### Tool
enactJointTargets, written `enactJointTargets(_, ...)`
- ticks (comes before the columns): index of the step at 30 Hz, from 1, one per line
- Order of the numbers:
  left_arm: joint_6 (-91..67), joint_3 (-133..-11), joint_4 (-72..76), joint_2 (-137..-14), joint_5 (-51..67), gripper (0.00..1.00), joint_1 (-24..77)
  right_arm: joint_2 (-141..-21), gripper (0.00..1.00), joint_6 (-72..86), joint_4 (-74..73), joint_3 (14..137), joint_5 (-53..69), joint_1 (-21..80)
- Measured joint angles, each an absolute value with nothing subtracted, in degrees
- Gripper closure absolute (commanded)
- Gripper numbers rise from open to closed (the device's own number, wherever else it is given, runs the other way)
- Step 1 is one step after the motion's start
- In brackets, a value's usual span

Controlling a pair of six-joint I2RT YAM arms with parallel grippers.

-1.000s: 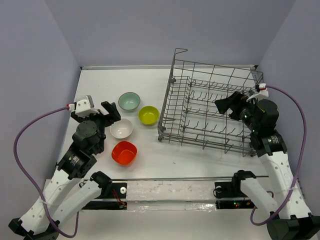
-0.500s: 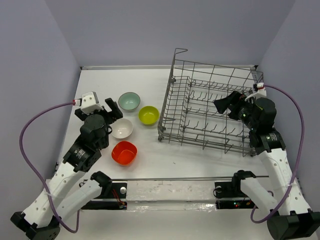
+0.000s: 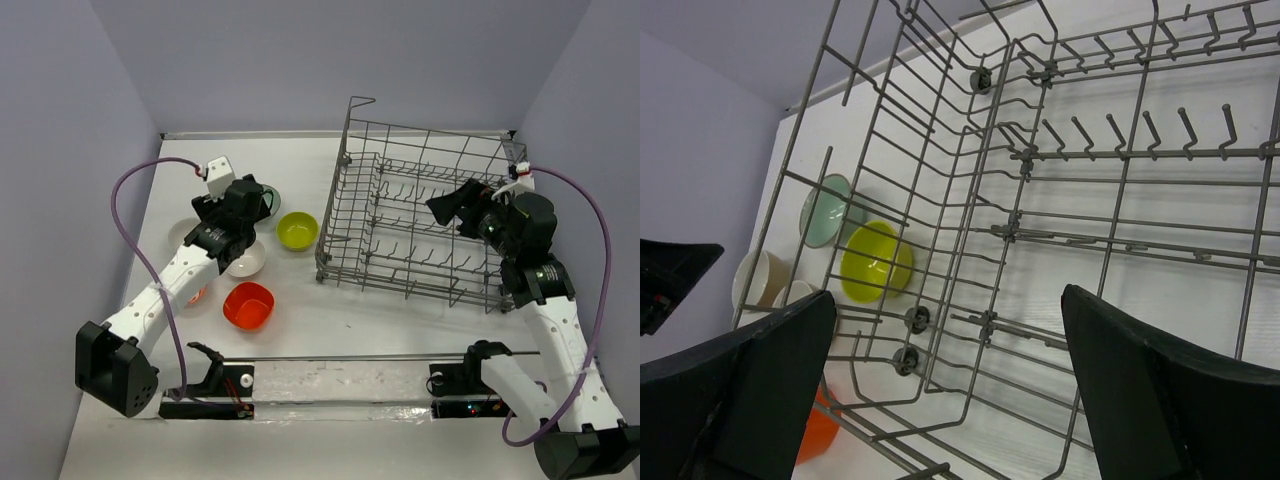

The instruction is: Load the bowls into the dish rack

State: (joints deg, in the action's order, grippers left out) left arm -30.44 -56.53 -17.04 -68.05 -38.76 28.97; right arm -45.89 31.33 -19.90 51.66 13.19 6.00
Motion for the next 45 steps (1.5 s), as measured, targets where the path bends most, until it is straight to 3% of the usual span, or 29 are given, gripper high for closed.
enactJointTargets(8,-34.5,-49.3,-16.3,-61.9,-33.6,0.05,19.5,-44.4,0.00,31.1,-22.2,52.7,13.3,6.0)
enactJointTargets(23,-44.2,-34.3,-16.3,-53.5,-30.1,0.12,19.4,-44.2,0.00,31.1,-23.9,52.7,13.3,6.0)
enactJointTargets(45,-47.2,-27.7,-8.1,-60.4,-27.6,0.27,19.1,-44.3,0.00,30.9,-24.8,52.7,13.3,6.0)
